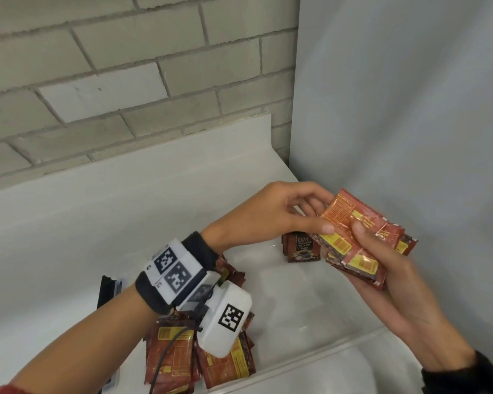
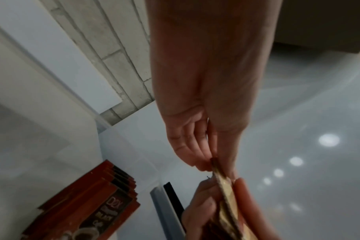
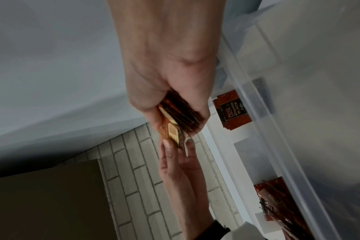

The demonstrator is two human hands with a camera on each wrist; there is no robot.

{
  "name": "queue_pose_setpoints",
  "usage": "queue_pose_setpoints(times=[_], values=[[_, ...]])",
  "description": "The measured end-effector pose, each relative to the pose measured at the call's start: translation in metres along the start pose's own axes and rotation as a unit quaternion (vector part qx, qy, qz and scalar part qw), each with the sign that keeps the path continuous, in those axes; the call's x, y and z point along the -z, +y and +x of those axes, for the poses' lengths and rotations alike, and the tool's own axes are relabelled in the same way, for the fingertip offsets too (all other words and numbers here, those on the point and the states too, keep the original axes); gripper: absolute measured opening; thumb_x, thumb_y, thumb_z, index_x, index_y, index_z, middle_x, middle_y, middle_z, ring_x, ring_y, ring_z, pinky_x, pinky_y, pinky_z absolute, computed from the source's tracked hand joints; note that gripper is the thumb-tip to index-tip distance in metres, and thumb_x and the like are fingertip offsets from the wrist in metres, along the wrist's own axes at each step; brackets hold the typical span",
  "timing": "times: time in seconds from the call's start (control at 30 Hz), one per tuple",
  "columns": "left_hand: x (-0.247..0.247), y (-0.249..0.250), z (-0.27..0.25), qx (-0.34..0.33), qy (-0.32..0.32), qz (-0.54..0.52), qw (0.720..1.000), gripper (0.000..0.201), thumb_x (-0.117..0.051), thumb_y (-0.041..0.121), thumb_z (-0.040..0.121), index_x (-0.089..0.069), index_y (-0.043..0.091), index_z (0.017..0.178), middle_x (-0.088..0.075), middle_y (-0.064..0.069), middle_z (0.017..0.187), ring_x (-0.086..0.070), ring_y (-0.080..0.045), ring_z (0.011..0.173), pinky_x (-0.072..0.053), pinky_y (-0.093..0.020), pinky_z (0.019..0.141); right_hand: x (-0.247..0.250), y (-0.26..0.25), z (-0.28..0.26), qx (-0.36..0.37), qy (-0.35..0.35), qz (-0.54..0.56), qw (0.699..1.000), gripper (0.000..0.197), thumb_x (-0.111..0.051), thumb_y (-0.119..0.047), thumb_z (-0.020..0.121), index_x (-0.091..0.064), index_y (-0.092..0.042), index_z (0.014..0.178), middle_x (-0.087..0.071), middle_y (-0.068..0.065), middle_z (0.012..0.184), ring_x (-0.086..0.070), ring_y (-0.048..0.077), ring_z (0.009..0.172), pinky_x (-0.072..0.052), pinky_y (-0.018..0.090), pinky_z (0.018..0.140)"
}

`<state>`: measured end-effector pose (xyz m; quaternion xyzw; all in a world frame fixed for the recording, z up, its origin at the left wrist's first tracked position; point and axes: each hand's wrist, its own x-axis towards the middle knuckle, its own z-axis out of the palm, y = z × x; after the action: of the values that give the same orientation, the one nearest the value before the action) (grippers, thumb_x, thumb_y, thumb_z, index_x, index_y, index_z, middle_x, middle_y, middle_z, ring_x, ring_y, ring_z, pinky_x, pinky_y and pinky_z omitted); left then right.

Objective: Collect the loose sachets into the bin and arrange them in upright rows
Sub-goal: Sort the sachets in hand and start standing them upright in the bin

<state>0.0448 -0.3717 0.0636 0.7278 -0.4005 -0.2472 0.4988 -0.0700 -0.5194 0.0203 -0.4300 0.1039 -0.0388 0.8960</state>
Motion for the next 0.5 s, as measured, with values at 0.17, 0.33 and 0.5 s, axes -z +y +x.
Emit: queue_pose_setpoints(times=[0.17,0.33,0.5], values=[[0.0061,0.0045,-0.0037,-0.025,0.027,-0.057,0.998,0.021,-0.071,0.001,0.080,-0.063,0.013,0.094,-0.065,-0.006,0.092,-0.059,-0.019,0.087,-0.049,-0.045,0.082,0.0042,0.0038,0.0019,-0.006,0.004,0.021,1.000,0.090,-0.089,-0.054,0.050,-0.059,-0.013,0.125,-0.068,0.013,0.113,-0.068,0.025,0.098,-0.056,0.040,0.082],[0.0097,0.0053,-0.0072,-0.074,-0.004,-0.038,0.997,0.020,-0.067,-0.006,0.081,-0.062,0.013,0.086,-0.069,-0.006,0.094,-0.063,-0.028,0.096,-0.047,-0.050,0.082,0.0082,0.0038,0.0037,-0.037,-0.013,0.041,0.998,0.077,-0.093,-0.054,0.033,-0.073,-0.021,0.100,-0.071,0.014,0.104,-0.071,0.026,0.086,-0.057,0.046,0.082],[0.0054,-0.0006,-0.0056,-0.083,-0.022,-0.013,0.996,0.016,-0.066,-0.005,0.083,-0.063,0.010,0.087,-0.072,-0.001,0.098,-0.060,-0.016,0.095,-0.045,-0.046,0.081,0.0054,0.0011,0.0025,-0.067,-0.043,-0.002,0.997,0.066,-0.095,-0.040,0.043,-0.072,-0.020,0.101,-0.070,0.013,0.107,-0.070,0.023,0.086,-0.053,0.045,0.085]])
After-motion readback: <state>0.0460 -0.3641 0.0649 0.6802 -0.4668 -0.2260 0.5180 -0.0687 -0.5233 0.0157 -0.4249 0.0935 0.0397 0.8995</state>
